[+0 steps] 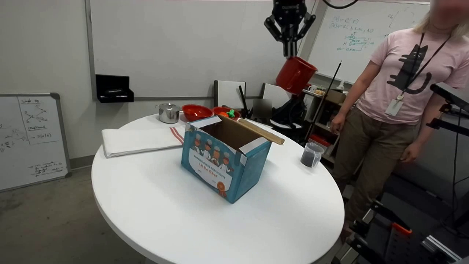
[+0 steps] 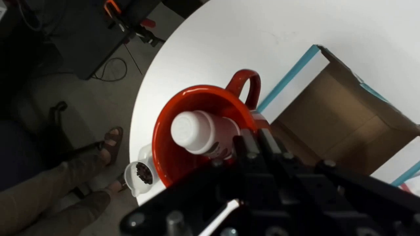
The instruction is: Remove the red cup from the box
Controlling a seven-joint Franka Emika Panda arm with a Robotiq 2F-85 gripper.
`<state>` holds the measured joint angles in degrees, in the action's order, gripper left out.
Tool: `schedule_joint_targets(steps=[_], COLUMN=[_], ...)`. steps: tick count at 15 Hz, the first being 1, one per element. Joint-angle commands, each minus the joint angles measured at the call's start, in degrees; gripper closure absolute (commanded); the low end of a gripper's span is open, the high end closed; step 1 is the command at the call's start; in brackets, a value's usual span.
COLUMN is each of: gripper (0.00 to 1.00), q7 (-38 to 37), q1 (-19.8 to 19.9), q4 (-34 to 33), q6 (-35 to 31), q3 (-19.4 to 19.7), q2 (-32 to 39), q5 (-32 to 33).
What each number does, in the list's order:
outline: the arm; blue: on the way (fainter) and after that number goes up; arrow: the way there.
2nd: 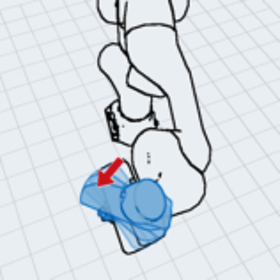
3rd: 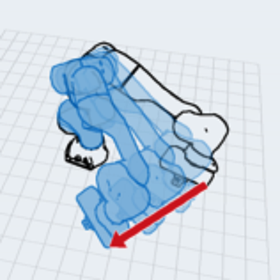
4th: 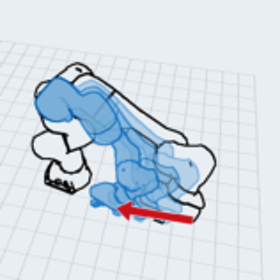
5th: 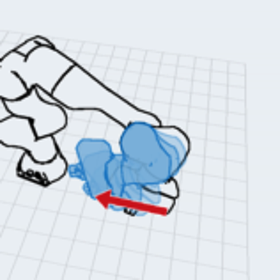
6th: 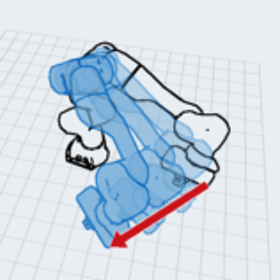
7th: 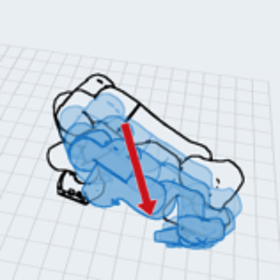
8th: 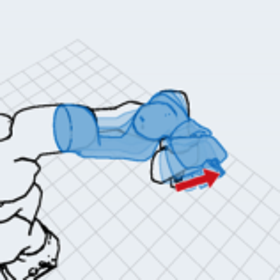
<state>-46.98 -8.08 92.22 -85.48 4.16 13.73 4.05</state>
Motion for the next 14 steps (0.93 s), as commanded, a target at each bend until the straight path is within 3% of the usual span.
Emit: schedule_joint_targets(steps=[1,7,10,14], gripper=[0.98,0.98,0.98,0.98], q7=[-3.1,-1.2,-2.3,-2.3], q1=[4.0,11.9,13.5,12.8], q4=[10.4,16.8,13.5,8.9], q6=[0.0,-4.5,-8.6,-10.6], q3=[0.5,3.5,4.0,3.2], q2=[-7.8,-6.8,0.7,10.9], q5=[-1.5,-5.9,-7.6,-9.2])
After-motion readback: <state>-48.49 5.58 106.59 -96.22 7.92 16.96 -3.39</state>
